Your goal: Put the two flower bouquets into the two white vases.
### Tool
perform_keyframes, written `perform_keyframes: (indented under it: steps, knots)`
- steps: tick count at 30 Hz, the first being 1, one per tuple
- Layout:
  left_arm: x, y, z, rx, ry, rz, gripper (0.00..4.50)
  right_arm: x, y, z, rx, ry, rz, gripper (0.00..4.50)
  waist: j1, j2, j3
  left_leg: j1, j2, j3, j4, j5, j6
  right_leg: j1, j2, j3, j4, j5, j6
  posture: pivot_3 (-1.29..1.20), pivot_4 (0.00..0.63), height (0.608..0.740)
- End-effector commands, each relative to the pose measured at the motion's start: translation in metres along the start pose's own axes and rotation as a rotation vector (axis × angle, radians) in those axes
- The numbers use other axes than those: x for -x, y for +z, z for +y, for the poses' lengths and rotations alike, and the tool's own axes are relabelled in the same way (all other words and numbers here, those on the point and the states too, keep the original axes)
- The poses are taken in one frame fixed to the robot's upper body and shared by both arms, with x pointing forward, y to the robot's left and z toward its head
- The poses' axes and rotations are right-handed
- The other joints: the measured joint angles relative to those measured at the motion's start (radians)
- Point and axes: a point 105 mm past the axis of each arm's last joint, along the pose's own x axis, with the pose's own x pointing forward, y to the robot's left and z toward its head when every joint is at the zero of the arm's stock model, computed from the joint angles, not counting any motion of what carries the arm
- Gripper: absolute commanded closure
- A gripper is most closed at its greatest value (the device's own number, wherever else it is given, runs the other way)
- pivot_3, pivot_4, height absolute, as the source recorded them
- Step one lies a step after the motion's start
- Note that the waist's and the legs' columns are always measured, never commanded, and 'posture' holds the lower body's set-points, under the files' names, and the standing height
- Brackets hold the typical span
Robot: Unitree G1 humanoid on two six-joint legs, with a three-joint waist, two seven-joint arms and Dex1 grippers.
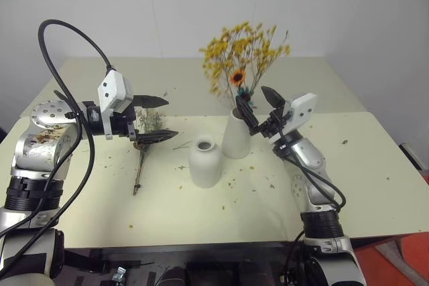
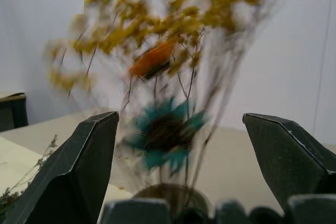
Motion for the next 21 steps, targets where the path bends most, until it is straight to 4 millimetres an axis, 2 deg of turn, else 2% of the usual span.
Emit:
perform_keyframes:
  steps: [1, 7, 13, 18, 21]
  knots:
    - [0.002, 0.008, 0.004, -0.041, 0.02, -0.007, 0.0, 0.005, 0.019, -0.001, 0.036, 0.007, -0.043, 0.02, 0.0, 0.0, 0.0, 0.0, 0.0, 0.0, 0.0, 0.0, 0.0, 0.0, 0.0, 0.0, 0.0, 0.0, 0.0, 0.0, 0.15, 0.74]
    - [0.002, 0.007, 0.004, -0.037, 0.021, -0.008, 0.0, 0.015, 0.025, 0.0, 0.054, 0.017, -0.031, 0.02, 0.002, 0.0, 0.0, 0.0, 0.0, 0.0, 0.0, 0.0, 0.0, 0.0, 0.0, 0.0, 0.0, 0.0, 0.0, 0.0, 0.15, 0.74]
    - [0.01, 0.008, 0.005, -0.014, 0.067, -0.036, 0.0, 0.038, 0.05, 0.001, 0.079, 0.118, -0.004, 0.02, 0.011, 0.0, 0.0, 0.0, 0.0, 0.0, 0.0, 0.0, 0.0, 0.0, 0.0, 0.0, -0.001, 0.0, 0.0, 0.0, 0.15, 0.74]
    - [0.028, 0.012, -0.002, 0.046, 0.158, -0.072, 0.0, 0.067, 0.07, -0.001, 0.125, 0.267, 0.16, 0.02, 0.013, -0.001, 0.0, 0.0, 0.0, 0.0, 0.0, 0.0, 0.0, 0.001, 0.0, 0.0, -0.001, 0.0, 0.0, 0.0, 0.15, 0.74]
    - [0.04, 0.006, -0.005, 0.079, 0.24, -0.048, 0.0, 0.086, 0.073, 0.005, 0.053, 0.389, 0.315, 0.02, 0.01, -0.001, 0.0, 0.0, 0.0, 0.0, 0.0, 0.0, 0.0, 0.001, 0.0, 0.0, -0.002, -0.001, 0.001, 0.0, 0.15, 0.74]
